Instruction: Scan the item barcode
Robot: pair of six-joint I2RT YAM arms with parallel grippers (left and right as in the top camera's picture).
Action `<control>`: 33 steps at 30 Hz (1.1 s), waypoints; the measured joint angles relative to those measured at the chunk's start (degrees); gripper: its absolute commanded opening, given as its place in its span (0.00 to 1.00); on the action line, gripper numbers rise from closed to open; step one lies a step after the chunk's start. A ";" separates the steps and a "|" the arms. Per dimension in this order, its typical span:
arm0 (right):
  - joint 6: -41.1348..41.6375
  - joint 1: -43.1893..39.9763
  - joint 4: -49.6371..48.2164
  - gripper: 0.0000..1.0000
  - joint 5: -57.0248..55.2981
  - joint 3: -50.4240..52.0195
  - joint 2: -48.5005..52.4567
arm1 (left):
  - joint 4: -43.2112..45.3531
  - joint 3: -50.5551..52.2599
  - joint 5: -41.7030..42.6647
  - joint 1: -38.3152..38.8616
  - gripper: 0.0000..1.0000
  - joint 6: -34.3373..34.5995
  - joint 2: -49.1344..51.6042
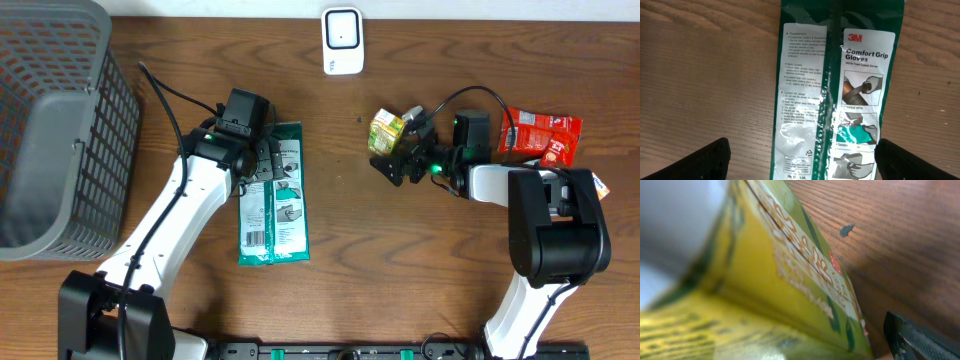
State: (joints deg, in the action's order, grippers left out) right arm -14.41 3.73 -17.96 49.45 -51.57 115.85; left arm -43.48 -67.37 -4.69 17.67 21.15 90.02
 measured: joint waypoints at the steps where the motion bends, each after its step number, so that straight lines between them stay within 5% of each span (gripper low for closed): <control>1: -0.96 0.00 -0.02 0.99 -0.02 0.00 0.00 | 0.00 0.00 0.00 0.00 0.93 0.00 0.00; 13: -4.68 0.00 -4.76 0.98 -7.17 0.07 0.00 | 0.00 0.00 0.00 0.00 0.93 0.00 0.00; 18: -4.42 -0.13 -5.73 0.77 -6.32 0.07 0.00 | -0.02 0.00 0.02 0.00 0.93 0.00 0.00; 24: -4.22 -0.55 -5.20 0.70 -3.98 0.17 0.00 | 0.00 0.00 0.00 0.00 0.93 0.00 0.00; 33: -4.24 -0.55 -5.70 0.73 -3.61 0.17 0.00 | 0.00 0.00 0.00 0.00 0.93 0.00 0.00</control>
State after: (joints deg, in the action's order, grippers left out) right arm -18.65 3.18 -23.66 45.84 -51.40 115.85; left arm -43.48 -67.37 -4.69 17.67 21.15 90.02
